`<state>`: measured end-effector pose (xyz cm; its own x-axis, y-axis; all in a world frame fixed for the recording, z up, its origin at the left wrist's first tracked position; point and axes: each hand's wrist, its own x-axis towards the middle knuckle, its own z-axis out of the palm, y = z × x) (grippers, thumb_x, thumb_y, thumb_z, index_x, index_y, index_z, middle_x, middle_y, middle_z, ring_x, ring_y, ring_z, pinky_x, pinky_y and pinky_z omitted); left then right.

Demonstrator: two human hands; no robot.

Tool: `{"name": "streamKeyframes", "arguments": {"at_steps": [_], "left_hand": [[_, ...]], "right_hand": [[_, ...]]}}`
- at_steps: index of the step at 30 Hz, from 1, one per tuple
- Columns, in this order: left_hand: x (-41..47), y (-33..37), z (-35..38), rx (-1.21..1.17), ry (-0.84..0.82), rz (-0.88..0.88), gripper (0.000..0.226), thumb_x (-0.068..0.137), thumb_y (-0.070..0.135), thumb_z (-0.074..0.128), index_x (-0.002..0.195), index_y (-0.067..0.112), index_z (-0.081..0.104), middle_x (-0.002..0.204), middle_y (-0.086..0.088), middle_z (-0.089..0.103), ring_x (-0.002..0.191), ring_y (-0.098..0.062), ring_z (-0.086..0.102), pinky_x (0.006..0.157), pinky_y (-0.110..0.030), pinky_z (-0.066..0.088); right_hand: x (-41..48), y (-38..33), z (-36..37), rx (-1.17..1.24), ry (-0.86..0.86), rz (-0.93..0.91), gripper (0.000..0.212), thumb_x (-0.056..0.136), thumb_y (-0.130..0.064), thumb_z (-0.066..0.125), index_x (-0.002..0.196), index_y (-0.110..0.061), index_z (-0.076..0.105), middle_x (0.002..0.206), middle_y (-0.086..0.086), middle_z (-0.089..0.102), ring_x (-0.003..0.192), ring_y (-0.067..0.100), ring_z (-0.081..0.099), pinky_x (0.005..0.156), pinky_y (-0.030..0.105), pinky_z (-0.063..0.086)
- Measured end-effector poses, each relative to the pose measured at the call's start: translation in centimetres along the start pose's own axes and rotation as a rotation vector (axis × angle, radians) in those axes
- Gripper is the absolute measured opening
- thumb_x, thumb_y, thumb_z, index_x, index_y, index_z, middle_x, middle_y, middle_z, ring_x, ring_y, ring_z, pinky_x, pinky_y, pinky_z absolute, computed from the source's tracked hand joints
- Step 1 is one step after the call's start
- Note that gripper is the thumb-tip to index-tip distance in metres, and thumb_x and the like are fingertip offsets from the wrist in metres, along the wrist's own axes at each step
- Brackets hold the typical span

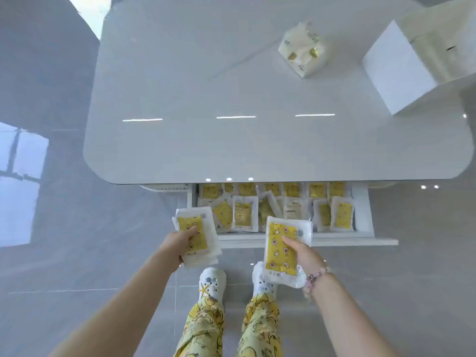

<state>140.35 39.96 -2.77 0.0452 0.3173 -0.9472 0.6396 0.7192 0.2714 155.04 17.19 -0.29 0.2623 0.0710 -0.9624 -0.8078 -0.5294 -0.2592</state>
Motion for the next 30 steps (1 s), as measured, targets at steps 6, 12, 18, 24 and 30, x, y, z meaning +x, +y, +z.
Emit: {"name": "streamKeyframes", "arguments": {"at_steps": [6,12,18,24,30], "left_hand": [[11.7,2.6,1.4,0.093,-0.004,0.128,0.013,0.097,0.018,0.051,0.102,0.007,0.055,0.083,-0.005,0.06,0.08,-0.022,0.059,0.084,-0.036,0.049],[19.1,2.6,3.8,0.45,-0.054,0.346,0.025,0.097,0.028,0.047,0.114,0.01,0.048,0.104,-0.004,0.059,0.085,-0.014,0.057,0.072,-0.026,0.047],[22.8,2.6,4.7,0.686,0.115,0.701,0.018,0.094,0.029,0.052,0.098,0.015,0.041,0.078,0.008,0.046,0.064,-0.004,0.045,0.047,-0.014,0.035],[24.7,3.4,6.4,0.808,0.29,0.893,0.053,0.093,0.022,0.055,0.128,0.003,0.02,0.078,0.001,0.041,0.061,-0.006,0.038,0.048,-0.021,0.029],[25.6,3.6,6.6,1.117,0.532,0.928,0.059,0.089,0.008,0.055,0.137,-0.002,0.023,0.118,-0.013,0.053,0.105,-0.028,0.056,0.067,-0.026,0.038]], "right_hand": [[12.6,-4.9,4.2,-0.319,-0.027,-0.071,0.053,0.065,-0.056,0.068,0.107,-0.025,0.069,0.117,0.0,0.065,0.114,0.023,0.057,0.094,0.036,0.041],[20.6,-5.0,8.8,-0.435,-0.033,-0.256,0.024,0.085,-0.036,0.061,0.099,-0.017,0.057,0.103,-0.001,0.053,0.091,0.019,0.049,0.073,0.027,0.037],[26.0,-5.4,9.7,-0.612,-0.019,-0.419,0.05,0.082,-0.038,0.068,0.123,-0.011,0.057,0.121,0.001,0.06,0.108,0.021,0.056,0.092,0.031,0.043],[27.6,-6.5,8.8,-0.664,-0.095,-0.571,0.014,0.085,-0.029,0.067,0.091,-0.017,0.065,0.075,-0.005,0.062,0.037,-0.003,0.056,0.03,0.009,0.036],[28.0,-7.4,9.7,-0.563,-0.1,-0.625,0.019,0.08,-0.023,0.072,0.094,-0.011,0.068,0.087,0.006,0.075,0.074,0.017,0.07,0.059,0.027,0.05]]}}
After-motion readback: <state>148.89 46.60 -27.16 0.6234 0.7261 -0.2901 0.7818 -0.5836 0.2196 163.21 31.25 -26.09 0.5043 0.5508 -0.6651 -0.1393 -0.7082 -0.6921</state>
